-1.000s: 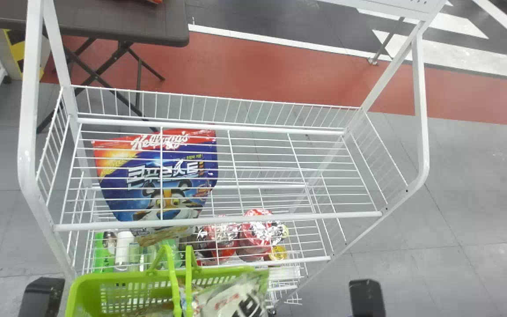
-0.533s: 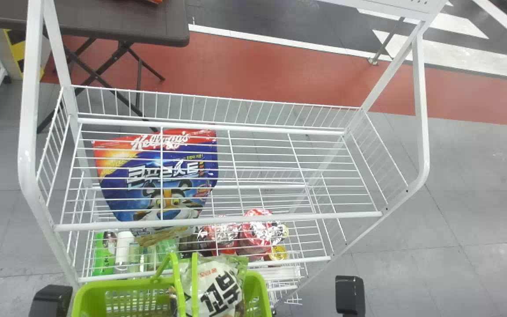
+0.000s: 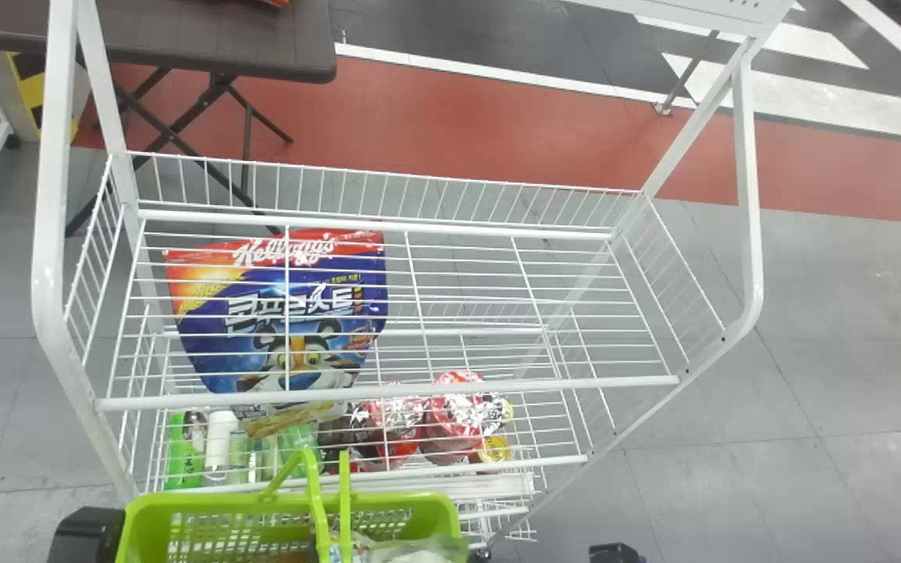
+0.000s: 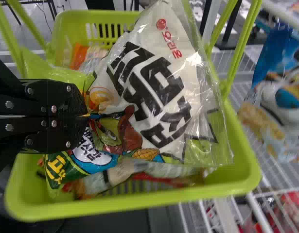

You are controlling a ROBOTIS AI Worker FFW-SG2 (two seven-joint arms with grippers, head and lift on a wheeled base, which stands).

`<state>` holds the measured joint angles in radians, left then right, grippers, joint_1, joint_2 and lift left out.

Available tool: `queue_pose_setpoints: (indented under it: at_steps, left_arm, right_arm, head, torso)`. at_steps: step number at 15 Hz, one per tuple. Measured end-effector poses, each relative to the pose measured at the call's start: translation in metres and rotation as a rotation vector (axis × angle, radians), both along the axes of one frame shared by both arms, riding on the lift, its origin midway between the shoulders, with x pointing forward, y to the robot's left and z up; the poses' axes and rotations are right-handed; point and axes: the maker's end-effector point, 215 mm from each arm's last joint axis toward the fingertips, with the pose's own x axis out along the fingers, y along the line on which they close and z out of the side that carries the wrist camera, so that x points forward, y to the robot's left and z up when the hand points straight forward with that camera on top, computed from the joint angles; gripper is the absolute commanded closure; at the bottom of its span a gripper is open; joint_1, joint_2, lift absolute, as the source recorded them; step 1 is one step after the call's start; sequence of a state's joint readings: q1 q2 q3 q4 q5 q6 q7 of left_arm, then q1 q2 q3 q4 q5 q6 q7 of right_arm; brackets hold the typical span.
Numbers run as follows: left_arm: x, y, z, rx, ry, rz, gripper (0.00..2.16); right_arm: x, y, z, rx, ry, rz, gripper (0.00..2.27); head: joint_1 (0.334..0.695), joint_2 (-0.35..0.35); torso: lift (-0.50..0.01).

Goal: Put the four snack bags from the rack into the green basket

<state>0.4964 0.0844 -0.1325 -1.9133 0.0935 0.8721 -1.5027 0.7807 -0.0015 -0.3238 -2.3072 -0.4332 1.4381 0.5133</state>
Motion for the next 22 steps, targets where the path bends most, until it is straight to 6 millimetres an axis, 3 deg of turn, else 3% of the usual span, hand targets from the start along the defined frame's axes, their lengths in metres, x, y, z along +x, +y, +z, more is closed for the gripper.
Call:
queue_pose_setpoints:
  at_steps: [1, 4, 8, 12, 14, 16, 20, 22]
  left_arm:
    - [0.0, -0.001, 0.0, 0.0, -0.002, -0.002, 2.13]
    - [0.001, -0.006, 0.001, 0.002, -0.006, -0.011, 2.13]
    - [-0.002, -0.008, -0.001, 0.003, 0.0, -0.017, 2.13]
    - [-0.006, -0.008, -0.002, 0.006, 0.007, -0.016, 2.13]
    - [-0.007, -0.009, -0.002, 0.006, 0.009, -0.017, 2.13]
    - [-0.009, -0.01, -0.003, 0.011, 0.01, -0.019, 2.13]
    - [-0.013, -0.011, -0.005, 0.02, 0.014, -0.018, 2.13]
    - [-0.015, -0.011, -0.006, 0.018, 0.017, -0.018, 2.13]
  right_arm:
    - [-0.002, -0.013, -0.003, -0.018, 0.013, -0.019, 0.0]
    - [-0.003, -0.036, 0.002, -0.038, 0.021, -0.055, 0.05]
    - [0.012, -0.039, 0.026, -0.037, -0.04, -0.047, 0.06]
    - [0.09, -0.049, 0.065, -0.076, -0.364, -0.062, 0.05]
    - [0.134, -0.054, 0.098, -0.123, -0.586, -0.071, 0.06]
    - [0.175, -0.057, 0.147, -0.215, -0.842, -0.081, 0.07]
    - [0.216, -0.065, 0.217, -0.428, -1.146, -0.159, 0.07]
    - [0.224, -0.071, 0.235, -0.497, -1.251, -0.199, 0.08]
  head:
    - [0.695, -0.35]
    - [0.695, -0.35]
    - [0.695, -0.35]
    - [0.695, -0.35]
    - [0.695, -0.35]
    - [0.695, -0.35]
    - [0.695, -0.35]
    - [0.695, -0.35]
  torso:
    - [-0.006]
    - [-0.006]
    - [-0.006]
    - [-0.006]
    - [-0.006]
    - [-0.006]
    - [-0.006]
    - [-0.006]
